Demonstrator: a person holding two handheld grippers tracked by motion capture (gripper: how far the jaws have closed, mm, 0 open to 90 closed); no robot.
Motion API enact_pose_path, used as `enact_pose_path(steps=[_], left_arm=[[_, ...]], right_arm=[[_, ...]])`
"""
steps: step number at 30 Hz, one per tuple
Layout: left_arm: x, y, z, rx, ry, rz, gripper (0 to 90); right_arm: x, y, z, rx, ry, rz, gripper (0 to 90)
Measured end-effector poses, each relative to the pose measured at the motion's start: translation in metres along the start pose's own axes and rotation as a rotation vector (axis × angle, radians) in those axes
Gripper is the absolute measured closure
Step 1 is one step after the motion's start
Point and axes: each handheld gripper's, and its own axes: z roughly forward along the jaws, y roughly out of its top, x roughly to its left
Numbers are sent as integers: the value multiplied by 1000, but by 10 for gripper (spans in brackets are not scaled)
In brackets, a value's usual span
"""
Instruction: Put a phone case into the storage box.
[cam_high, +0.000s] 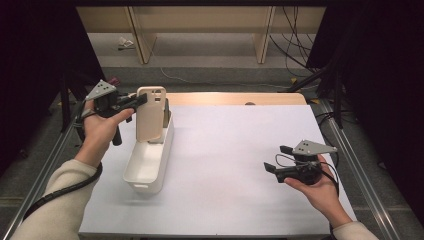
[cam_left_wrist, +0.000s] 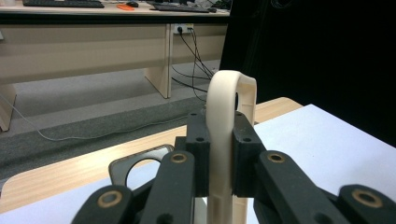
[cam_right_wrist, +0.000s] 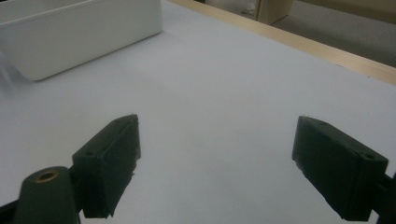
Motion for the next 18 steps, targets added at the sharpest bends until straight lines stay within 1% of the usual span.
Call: enact_pose_path(steps=[6,15,18], left_arm=[[4,-3,6,-3,-4,2,805],[11,-9,14,4,3,6,805],[12,-11,17,7,0,14,805]], right_arm=[[0,0,0,-1,2,0,161],[0,0,0,-1,3,0,161],[-1,0,1,-1,3,1,161]])
